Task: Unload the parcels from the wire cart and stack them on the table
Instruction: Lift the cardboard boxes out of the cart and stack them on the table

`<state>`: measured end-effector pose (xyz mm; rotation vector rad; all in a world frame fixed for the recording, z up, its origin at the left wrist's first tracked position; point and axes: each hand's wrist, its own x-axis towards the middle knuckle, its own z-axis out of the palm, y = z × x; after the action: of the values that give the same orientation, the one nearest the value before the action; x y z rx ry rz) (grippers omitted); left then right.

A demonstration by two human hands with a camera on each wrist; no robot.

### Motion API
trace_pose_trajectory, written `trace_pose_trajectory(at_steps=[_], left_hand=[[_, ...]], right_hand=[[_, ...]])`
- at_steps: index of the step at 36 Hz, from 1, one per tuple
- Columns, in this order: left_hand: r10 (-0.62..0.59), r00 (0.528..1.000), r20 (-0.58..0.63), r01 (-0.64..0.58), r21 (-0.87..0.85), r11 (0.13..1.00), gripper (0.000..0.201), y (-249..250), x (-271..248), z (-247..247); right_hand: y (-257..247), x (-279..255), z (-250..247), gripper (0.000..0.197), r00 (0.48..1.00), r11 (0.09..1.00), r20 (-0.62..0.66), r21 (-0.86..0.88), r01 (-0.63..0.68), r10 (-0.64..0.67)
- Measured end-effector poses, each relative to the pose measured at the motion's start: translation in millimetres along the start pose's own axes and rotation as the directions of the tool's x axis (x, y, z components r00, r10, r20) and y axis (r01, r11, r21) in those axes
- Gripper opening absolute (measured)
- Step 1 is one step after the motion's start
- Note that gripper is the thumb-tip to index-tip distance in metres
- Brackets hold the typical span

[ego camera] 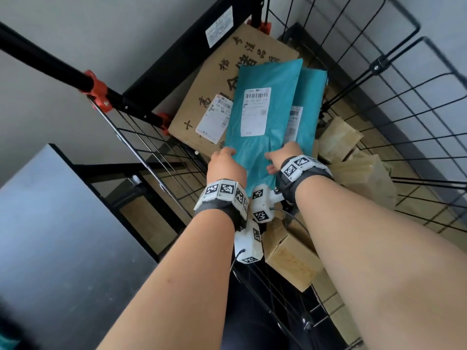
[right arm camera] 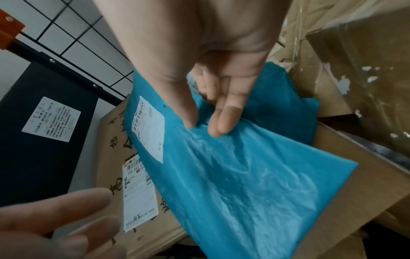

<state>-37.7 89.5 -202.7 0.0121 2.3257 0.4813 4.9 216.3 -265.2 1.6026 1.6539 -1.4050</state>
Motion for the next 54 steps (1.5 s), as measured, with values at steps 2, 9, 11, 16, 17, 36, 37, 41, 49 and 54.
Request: trace_pose_trajectory(at_steps=[2,9,11,16,17,36,37,41,49,54], left_hand=[[-0.001,1.0,-0.007,0.001,-0.014,1.0,0.053,0.0,-2.1,-2.0],[-0.018,1.0,-0.008,0.018,-0.047,0.999,0.051,2.8,-14.9,-10.4],[-0.032,0.999,0.004,0.032,-0.05,0.998,0.051,5.5,-20.8,-13.5],[-0.031,0.999,0.009,0.032,-0.046,0.998,0.052,16.8,-45.5,-23.3],[-0.025,1.0,-0.004,0.025,-0.054,0.998,0.05,18.8,-52.5,-24.9],[-0.072,0.969,-0.238,-0.014,-0.338,0.941,0.034,4.2,-167.6,-81.3],[-0.079,0.963,-0.258,-0.029,-0.388,0.921,0.032,-2.8,-171.5,-85.9],[-0.102,0.928,-0.359,-0.091,-0.482,0.872,0.024,-31.9,-186.5,-105.9],[-0.201,0.859,-0.47,-0.06,-0.483,0.873,0.014,-96.3,-208.5,-141.6],[-0.278,0.828,-0.487,-0.003,-0.499,0.866,0.012,-151.4,-226.5,-159.5]], right_hand=[[-0.8,-5.6,-1.8,0.027,0.999,0.998,-0.037,-0.052,0.024,-0.026],[2.7,-22.0,-19.6,0.022,0.985,0.983,-0.096,-0.13,0.128,-0.141],[2.5,-29.0,-28.7,0.034,0.982,0.983,-0.125,-0.134,0.127,-0.144],[0.0,-56.6,-55.0,0.037,0.97,0.973,-0.129,-0.126,0.192,-0.208],[-1.6,-63.7,-61.4,0.036,0.965,0.97,-0.129,-0.115,0.214,-0.228],[-28.4,-220.7,-95.1,0.007,0.932,0.924,0.1,-0.132,0.36,-0.349],[-28.7,-225.9,-90.1,0.006,0.931,0.925,0.108,-0.121,0.361,-0.349],[-31.0,-249.4,-68.4,0.006,0.901,0.903,0.162,-0.095,0.419,-0.402],[-30.5,-292.0,-13.0,0.005,0.853,0.834,0.257,-0.214,0.509,-0.455],[-29.5,-322.1,39.0,0.021,0.834,0.805,0.296,-0.25,0.538,-0.466]])
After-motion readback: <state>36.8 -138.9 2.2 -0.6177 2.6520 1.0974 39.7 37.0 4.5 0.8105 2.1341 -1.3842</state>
